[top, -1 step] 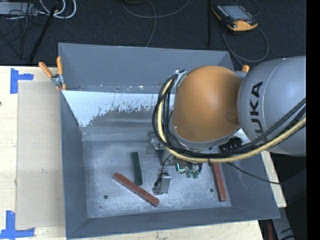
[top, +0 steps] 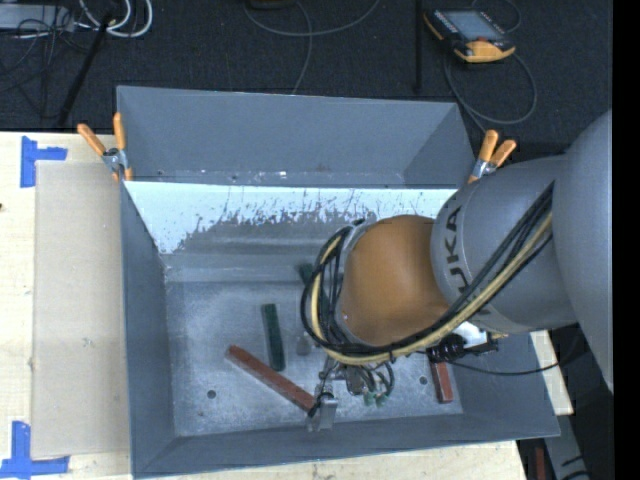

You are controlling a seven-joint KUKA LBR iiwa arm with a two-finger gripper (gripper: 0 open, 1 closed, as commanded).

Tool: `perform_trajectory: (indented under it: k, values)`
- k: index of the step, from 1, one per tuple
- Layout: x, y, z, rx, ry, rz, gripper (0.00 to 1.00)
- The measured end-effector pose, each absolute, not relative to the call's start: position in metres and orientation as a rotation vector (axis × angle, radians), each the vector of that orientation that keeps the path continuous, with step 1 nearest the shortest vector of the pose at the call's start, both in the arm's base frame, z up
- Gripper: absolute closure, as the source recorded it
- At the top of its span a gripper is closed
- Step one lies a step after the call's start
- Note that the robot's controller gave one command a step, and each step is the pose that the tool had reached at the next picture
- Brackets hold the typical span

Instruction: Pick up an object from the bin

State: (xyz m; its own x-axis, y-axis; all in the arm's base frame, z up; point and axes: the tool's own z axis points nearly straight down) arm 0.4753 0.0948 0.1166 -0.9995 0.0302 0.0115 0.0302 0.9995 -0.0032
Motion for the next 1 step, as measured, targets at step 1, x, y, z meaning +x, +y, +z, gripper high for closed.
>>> perform_trajectory:
  k: [1]
  values:
    - [0.4788, 0.0937, 0.0681, -0.067, -3.144, -0.002, 0.0]
